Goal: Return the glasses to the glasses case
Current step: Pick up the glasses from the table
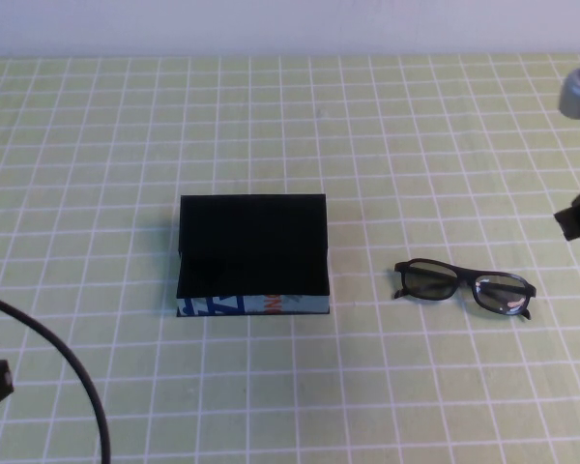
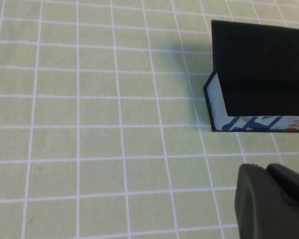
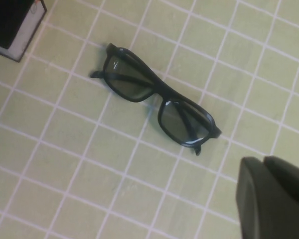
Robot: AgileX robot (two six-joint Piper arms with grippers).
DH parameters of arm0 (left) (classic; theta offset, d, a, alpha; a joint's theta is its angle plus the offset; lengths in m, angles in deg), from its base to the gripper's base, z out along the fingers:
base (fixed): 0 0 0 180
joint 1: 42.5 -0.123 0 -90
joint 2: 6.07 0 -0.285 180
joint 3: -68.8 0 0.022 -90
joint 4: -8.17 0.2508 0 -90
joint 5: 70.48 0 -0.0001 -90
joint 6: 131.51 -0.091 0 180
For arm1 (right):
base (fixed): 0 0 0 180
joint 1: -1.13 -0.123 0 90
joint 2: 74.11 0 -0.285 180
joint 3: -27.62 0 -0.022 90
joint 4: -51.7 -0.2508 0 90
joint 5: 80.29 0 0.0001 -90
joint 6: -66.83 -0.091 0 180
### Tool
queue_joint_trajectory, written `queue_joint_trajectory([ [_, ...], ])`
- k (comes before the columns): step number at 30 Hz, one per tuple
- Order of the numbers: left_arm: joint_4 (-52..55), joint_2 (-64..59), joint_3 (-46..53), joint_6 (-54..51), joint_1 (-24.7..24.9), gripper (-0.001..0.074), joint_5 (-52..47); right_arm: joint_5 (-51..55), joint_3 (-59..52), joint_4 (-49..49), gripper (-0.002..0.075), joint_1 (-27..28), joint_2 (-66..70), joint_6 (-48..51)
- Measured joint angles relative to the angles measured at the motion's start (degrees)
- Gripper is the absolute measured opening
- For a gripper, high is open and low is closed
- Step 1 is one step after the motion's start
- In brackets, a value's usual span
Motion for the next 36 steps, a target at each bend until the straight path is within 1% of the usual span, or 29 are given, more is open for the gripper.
queue_joint_trajectory([
  [2, -0.73, -0.39, 0.0, -0.13, 0.0, -0.0004, 0.0, 0.13, 2.13, 0.2, -0.0018, 0.0, 4.61, 2.52],
  [6, -2.6, -0.48, 0.0, -0.34, 0.0, -0.0004, 0.0, 0.24, 4.47, -1.23, -0.0015, 0.0, 12.37, 12.33],
  [9, -3.1, -0.48, 0.0, -0.34, 0.0, -0.0004, 0.19, -0.04, 5.6, -3.03, 0.0017, 0.0, 17.45, 16.74],
  [11, -3.14, -0.48, 0.0, -0.34, 0.0, -0.0004, 0.34, -0.19, 6.73, -3.84, 0.0073, 0.0, 20.73, 17.66],
  [16, -3.16, -0.48, 0.0, -0.34, 0.0, -0.0004, 0.63, -0.28, 11.26, -4.22, 0.0286, 0.0, 27.69, 18.06],
  [18, -3.16, -0.48, 0.0, -0.34, 0.0, -0.0004, 0.77, -0.16, 13.55, -4.22, 0.0325, 0.0, 30.26, 18.06],
  [22, -3.16, -0.48, 0.0, -0.34, 0.0, -0.0004, 0.82, 3.52, 19.8, -4.32, 0.0344, 0.0, 36.45, 18.06],
  [27, -3.16, -0.48, 0.0, -0.34, 0.0, -0.0004, 0.82, 11.11, 28.63, -6.12, 0.0349, 0.0, 44.67, 19.46],
  [32, -3.5, -0.48, 0.0, -0.34, 0.0, -0.0004, 0.82, 12.34, 34.77, -9.36, 0.0349, 0.0, 49.88, 20.82],
  [36, -3.58, -0.48, 0.0, -0.24, 0.0, -0.0004, 0.82, 12.56, 35.47, -10.27, 0.0349, 0.0, 51.13, 21.06],
])
